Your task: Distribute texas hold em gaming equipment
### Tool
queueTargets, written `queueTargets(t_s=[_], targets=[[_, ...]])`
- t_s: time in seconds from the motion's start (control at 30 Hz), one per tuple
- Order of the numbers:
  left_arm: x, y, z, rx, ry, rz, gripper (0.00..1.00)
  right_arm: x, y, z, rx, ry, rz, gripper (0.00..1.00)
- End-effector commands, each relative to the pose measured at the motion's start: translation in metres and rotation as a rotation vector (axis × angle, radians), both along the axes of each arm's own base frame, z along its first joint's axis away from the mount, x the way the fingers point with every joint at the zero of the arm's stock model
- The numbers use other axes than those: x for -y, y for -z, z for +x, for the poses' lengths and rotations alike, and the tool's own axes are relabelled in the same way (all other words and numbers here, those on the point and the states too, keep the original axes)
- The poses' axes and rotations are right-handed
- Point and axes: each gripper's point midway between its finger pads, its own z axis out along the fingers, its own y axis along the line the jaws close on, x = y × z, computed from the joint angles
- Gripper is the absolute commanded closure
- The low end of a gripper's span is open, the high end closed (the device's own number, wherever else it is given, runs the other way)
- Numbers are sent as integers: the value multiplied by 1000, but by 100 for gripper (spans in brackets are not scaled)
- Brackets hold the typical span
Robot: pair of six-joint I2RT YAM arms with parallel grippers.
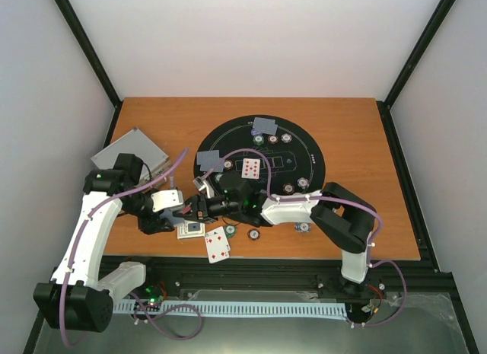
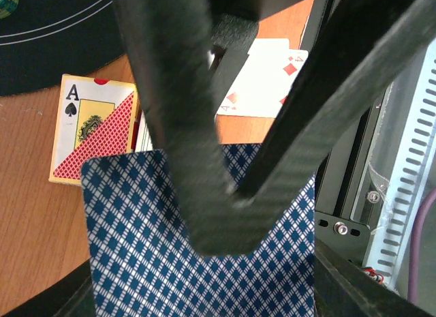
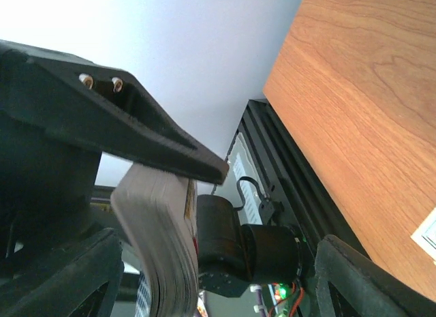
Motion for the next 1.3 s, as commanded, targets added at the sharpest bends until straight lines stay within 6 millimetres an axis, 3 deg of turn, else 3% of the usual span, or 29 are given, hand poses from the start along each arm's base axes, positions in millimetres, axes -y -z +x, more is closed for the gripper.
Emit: queueTargets(t_s=[0.0,0.27,0.47,0.7,1.1,1.27], targets=[[3,-3,-1,15,15,-18,99,-20,-15,-3,-8,-33,64,23],[2,-4,-1,19,15,-12,99,-36,6,-2,-58,-63,35,25],[2,-4,-1,19,16,-13,99,-21,36,11,-137,-30,-22,31],[2,-6,0,24,15,-13,99,0,56,30,-136,22,-96,39],[3,-9,1,27,16,-18,99,25,65,45,-95,74,-186,49],[2,-8,0,26,18,-13,99,17,46,38,-74,53,-139,47]])
